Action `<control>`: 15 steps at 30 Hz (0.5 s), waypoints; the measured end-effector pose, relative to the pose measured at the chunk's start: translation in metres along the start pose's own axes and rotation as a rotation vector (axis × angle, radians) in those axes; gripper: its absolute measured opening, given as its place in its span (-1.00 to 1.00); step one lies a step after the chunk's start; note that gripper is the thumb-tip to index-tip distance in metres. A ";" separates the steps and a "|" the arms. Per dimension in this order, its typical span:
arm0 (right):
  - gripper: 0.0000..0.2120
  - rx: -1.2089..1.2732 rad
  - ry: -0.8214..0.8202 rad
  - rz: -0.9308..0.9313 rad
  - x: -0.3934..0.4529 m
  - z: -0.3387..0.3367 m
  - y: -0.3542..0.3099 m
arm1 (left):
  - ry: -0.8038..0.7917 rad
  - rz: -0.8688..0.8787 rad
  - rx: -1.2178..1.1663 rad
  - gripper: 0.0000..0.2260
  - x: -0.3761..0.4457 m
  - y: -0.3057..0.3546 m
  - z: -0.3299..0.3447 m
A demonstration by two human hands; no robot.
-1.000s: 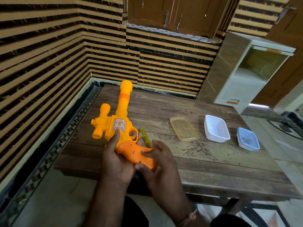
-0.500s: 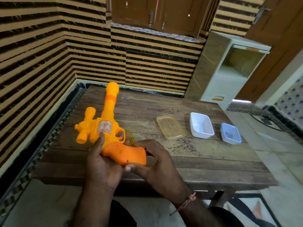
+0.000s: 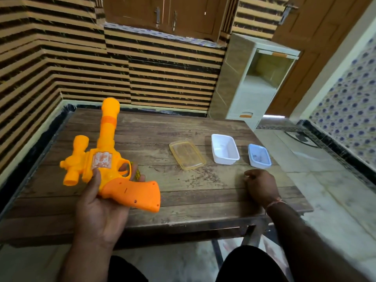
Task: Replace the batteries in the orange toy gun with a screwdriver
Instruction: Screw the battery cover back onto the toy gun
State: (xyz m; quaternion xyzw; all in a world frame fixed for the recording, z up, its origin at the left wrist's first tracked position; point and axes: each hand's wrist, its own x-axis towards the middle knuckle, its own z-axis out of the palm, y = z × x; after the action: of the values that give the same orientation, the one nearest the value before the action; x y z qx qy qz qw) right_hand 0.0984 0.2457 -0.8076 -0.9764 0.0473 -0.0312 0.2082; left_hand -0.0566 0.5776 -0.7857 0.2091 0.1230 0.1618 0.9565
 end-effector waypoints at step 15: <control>-0.87 -0.099 -0.108 -0.112 0.014 -0.002 -0.014 | 0.021 0.005 0.006 -0.55 -0.001 0.001 0.004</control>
State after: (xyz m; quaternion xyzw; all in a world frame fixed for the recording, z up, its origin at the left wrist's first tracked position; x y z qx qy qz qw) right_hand 0.1130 0.2562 -0.7991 -0.9869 -0.0173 0.0124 0.1597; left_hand -0.0562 0.5765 -0.7819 0.2104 0.1330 0.1659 0.9542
